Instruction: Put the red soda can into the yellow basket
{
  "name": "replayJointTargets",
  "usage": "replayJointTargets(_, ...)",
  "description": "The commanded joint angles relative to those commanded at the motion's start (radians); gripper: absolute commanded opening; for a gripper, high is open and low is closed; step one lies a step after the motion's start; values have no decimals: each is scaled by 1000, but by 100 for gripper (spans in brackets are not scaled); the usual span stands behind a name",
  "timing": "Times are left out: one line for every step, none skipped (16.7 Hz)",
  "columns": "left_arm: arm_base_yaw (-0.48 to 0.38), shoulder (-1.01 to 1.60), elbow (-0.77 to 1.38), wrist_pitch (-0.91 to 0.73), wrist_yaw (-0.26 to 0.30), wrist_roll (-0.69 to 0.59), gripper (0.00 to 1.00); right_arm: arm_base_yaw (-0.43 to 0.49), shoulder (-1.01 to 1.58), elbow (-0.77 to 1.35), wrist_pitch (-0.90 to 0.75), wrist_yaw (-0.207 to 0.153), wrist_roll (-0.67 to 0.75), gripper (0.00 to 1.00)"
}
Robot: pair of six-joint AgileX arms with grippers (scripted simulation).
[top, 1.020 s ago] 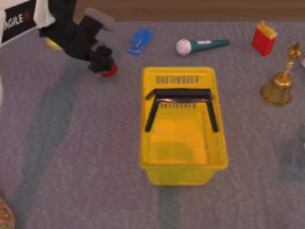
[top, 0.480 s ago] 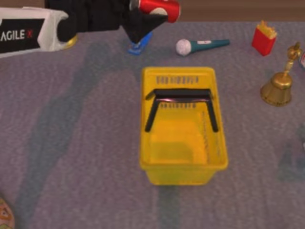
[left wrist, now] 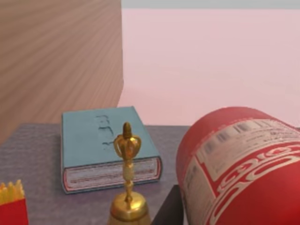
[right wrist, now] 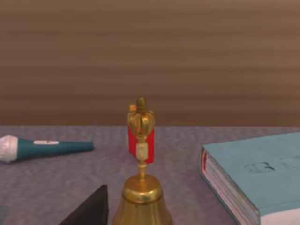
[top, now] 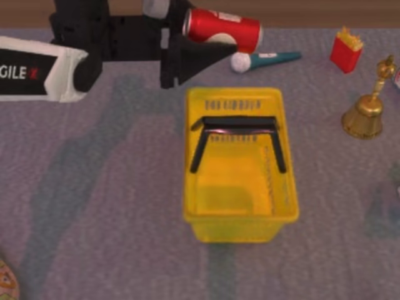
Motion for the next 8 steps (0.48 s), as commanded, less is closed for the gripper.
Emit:
replayJointTargets(-1,-3,-7,9,7,-4,0,0,0,0,0,0,0,100)
replayJointTargets(-1,-3,-7,9,7,-4,0,0,0,0,0,0,0,100)
replayJointTargets(-1,-3,-7,9,7,-4,0,0,0,0,0,0,0,100)
replayJointTargets(-1,-3,-7,9,7,-4,0,0,0,0,0,0,0,100)
replayJointTargets(4,1,-3,7,5,-2,0,0,0,0,0,0,0,100)
replayJointTargets(4,4,-4,10,6,-2,0,0,0,0,0,0,0,100)
replayJointTargets(3,17,-6,24,9,-1,0,0,0,0,0,0,0,100)
replayJointTargets(4,38,-11,48,11,-2,0,0,0,0,0,0,0,100)
